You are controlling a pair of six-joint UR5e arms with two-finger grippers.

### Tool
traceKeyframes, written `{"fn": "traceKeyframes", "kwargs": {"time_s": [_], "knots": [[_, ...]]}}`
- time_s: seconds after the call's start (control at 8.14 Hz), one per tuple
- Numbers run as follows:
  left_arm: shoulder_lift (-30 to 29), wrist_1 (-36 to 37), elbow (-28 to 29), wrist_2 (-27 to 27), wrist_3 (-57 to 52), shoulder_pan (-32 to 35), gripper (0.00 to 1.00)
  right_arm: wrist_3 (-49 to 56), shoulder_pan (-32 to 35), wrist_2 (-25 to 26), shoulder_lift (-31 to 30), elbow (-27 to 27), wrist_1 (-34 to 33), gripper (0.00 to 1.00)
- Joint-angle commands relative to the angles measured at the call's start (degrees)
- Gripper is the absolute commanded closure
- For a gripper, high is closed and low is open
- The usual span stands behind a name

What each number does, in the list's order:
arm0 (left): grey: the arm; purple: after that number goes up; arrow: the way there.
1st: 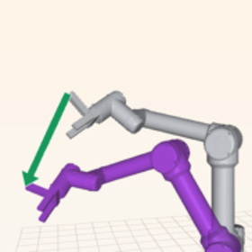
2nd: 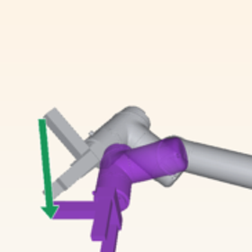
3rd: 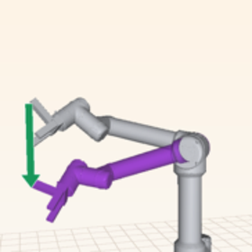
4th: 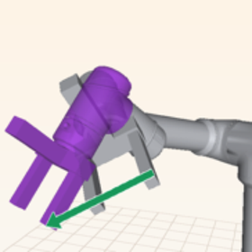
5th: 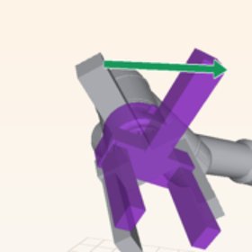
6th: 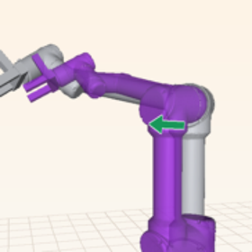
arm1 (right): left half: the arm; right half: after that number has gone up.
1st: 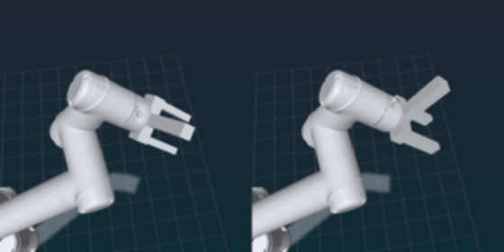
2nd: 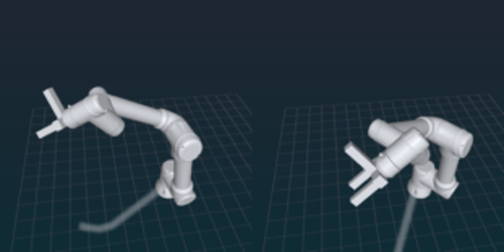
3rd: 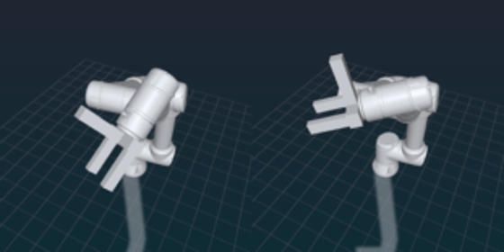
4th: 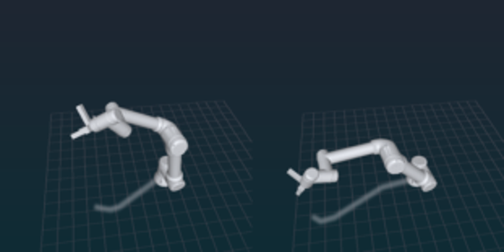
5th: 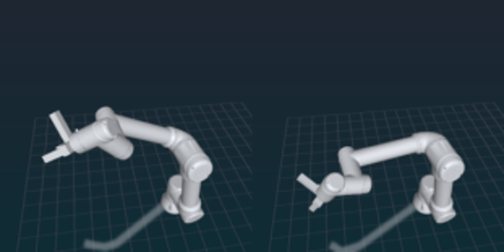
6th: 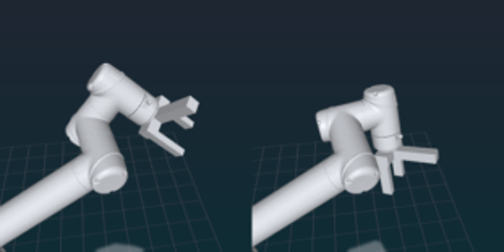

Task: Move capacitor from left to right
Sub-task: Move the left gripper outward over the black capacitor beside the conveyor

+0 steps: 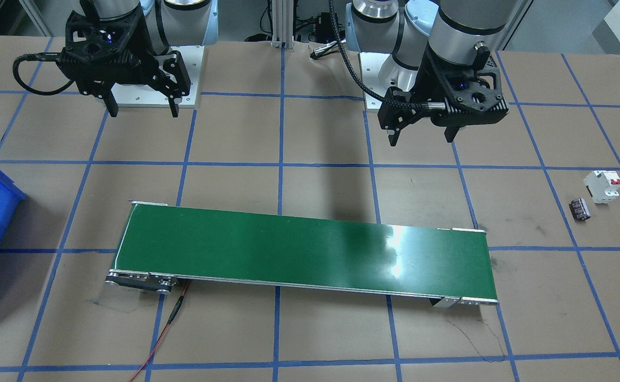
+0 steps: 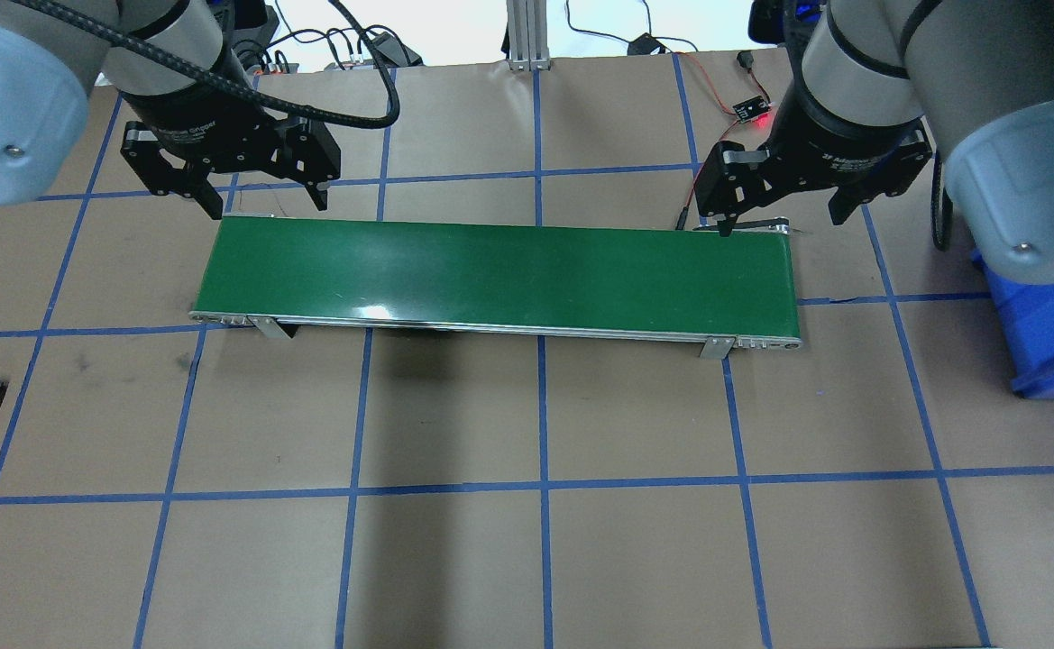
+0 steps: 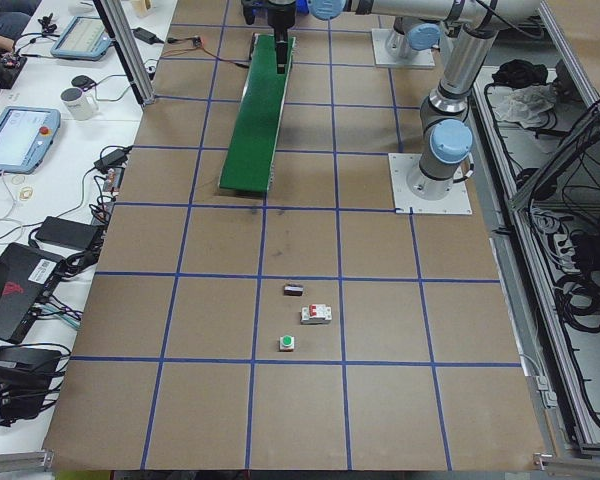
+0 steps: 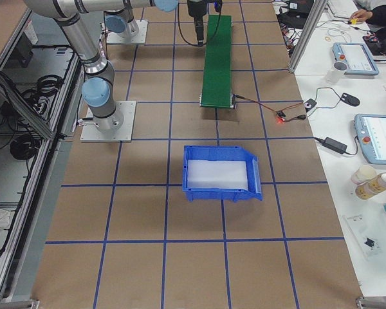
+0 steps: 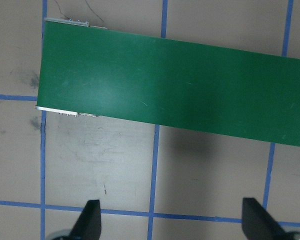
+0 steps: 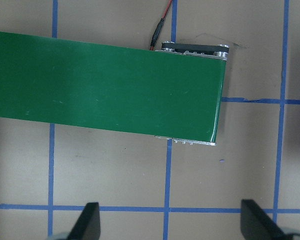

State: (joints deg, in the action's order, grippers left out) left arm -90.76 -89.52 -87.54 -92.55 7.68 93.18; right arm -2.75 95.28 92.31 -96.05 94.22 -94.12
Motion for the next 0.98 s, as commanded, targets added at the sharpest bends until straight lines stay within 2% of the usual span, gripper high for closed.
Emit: {"fn": "traceKeyframes", "kwargs": {"time_s": [0.0,0.25,0.49,0.86], "knots": [[0.1,0.6,0.3,-0.1,-0.5,-0.7,0.00,0.0,0.0,0.2,-0.1,0.0,0.1,0.00],[-0.3,0.2,0.4,-0.5,-0.6,-3.5,0.00,0.0,0.0,0.2,-0.1,0.0,0.1,0.00],[-0.8,0.1,0.6,-0.3,-2.9,-13.8,0.00,0.0,0.0,0.3,-0.1,0.0,0.1,0.00],[-2.4,0.8,0.1,-0.5,-16.3,-24.9,0.00,0.0,0.1,0.3,-0.1,0.0,0.1,0.00]]}}
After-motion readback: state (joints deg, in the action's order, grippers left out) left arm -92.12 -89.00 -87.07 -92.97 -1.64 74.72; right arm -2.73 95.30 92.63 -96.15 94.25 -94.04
